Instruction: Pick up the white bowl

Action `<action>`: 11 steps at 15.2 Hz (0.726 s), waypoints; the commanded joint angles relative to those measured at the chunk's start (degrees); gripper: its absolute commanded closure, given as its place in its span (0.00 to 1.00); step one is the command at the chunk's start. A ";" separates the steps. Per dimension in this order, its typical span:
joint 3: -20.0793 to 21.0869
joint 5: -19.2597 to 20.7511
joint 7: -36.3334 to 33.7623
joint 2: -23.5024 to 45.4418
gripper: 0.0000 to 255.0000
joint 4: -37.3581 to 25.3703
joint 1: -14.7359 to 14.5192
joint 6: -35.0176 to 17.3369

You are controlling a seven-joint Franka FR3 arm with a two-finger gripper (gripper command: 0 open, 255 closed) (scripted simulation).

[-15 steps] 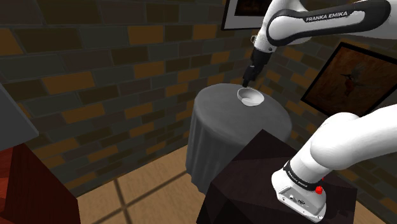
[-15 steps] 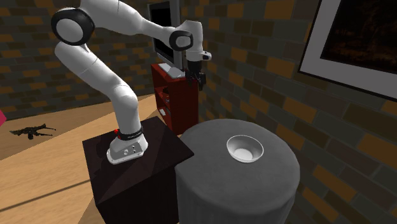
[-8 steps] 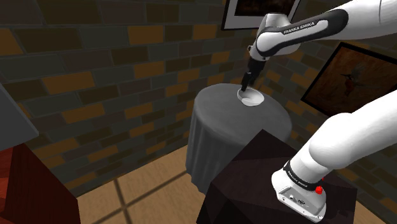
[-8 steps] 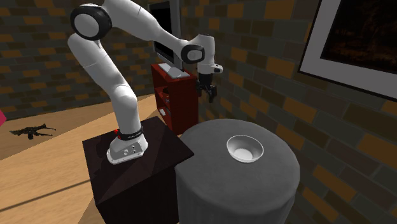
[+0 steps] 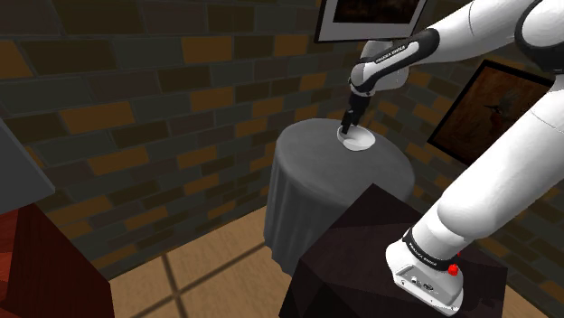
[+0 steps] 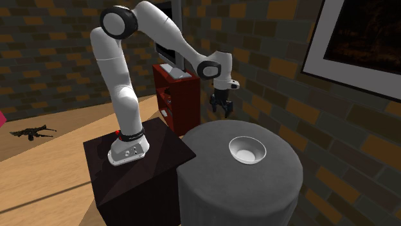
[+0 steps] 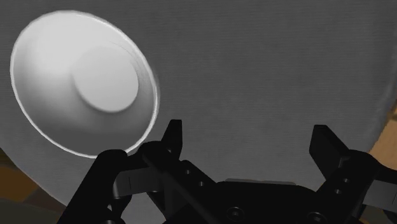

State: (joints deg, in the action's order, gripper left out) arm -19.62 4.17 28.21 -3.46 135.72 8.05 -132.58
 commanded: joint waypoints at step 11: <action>-1.51 -7.08 10.45 22.70 0.00 -13.46 5.42 -7.48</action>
State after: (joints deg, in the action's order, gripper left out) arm -21.21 -2.66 38.38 18.52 122.55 13.24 -139.66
